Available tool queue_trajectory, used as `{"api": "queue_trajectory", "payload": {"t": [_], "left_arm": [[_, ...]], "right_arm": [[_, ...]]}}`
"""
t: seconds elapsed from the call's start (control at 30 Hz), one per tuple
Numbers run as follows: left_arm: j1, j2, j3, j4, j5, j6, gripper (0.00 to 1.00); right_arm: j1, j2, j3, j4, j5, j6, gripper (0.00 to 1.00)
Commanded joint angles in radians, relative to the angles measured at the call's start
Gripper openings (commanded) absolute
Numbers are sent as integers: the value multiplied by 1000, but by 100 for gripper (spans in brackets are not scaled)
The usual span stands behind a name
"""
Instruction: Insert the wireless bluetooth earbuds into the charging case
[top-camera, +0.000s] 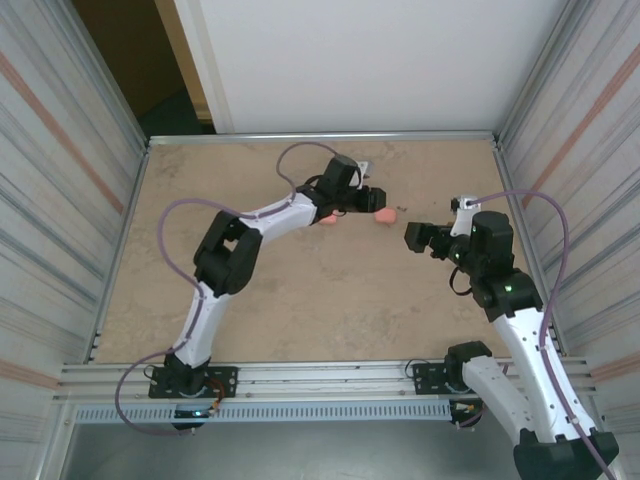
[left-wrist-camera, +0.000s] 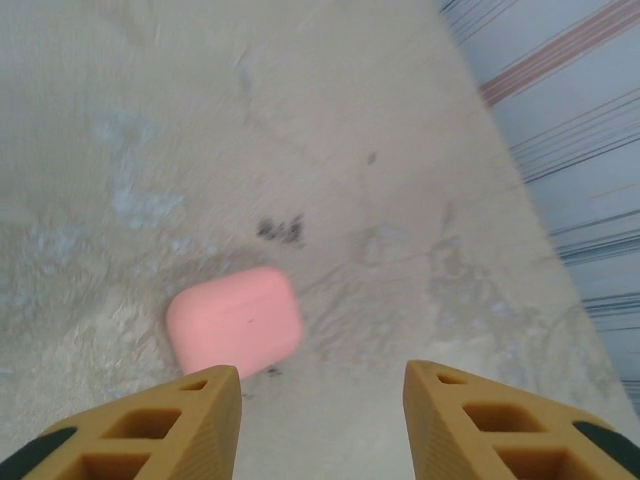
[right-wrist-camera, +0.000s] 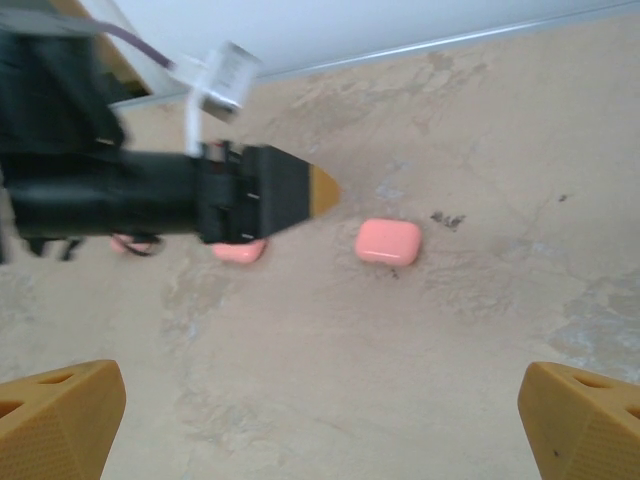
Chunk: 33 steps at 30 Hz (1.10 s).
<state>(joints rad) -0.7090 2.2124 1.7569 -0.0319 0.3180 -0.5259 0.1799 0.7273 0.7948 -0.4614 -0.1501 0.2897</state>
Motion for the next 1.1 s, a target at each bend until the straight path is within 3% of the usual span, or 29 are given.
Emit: {"api": "queue_trajectory", "payload": {"t": [0.0, 0.27, 0.6, 1.07], "left_arm": [[-7, -176, -62, 12, -61, 112, 47], [7, -461, -317, 32, -259, 246, 55], [79, -762, -610, 30, -502, 317, 67], [229, -1137, -969, 106, -733, 373, 81]], "right_arm": [[-36, 4, 33, 6, 18, -44, 100], [-122, 18, -4, 69, 13, -49, 99], [-210, 21, -66, 189, -7, -56, 99], [-243, 29, -333, 617, 27, -156, 99]]}}
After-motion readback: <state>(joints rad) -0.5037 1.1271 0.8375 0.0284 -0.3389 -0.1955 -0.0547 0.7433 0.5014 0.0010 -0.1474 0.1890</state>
